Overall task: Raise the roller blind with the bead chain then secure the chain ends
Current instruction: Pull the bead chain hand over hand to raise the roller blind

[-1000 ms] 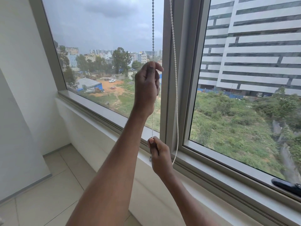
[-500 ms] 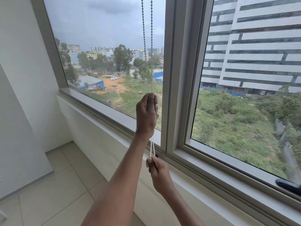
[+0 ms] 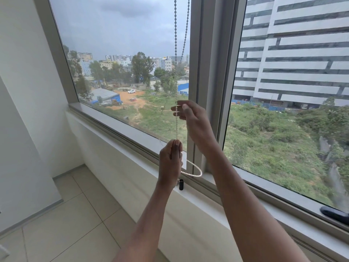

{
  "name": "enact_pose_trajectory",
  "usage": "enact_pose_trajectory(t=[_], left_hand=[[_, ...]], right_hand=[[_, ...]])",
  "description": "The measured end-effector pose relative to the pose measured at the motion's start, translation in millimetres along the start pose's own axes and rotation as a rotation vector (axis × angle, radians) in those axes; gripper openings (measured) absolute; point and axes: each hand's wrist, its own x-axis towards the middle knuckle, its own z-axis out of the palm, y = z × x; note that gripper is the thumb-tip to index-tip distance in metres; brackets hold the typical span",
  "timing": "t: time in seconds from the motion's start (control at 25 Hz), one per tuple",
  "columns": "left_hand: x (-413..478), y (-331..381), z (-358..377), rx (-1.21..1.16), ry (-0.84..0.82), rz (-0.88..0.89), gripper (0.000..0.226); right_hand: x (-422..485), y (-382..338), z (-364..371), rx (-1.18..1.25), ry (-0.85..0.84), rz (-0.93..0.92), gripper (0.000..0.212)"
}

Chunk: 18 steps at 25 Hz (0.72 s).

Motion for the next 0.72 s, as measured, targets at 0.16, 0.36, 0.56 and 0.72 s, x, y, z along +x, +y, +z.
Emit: enact_pose_trajectory(t=[0.16, 0.36, 0.56, 0.72], left_hand=[[-1, -1, 1, 0.023, 0.001, -0.016, 0.040], [-9, -10, 0, 0.101, -0.037, 0.001, 0.047], [-33, -42, -10, 0.111, -0.090, -0.065, 0.045], [-31, -38, -16, 0.341, -0.049, -0.075, 0.050]], right_hand=[[36, -42, 6, 0.111, -0.056, -0.143, 0.030], [19, -20, 18, -0.016, 0.097, -0.204, 0.036], [-11, 23, 16, -0.097, 0.143, -0.142, 0.034], [-36, 45, 15, -0.126, 0.157, -0.106, 0.033]])
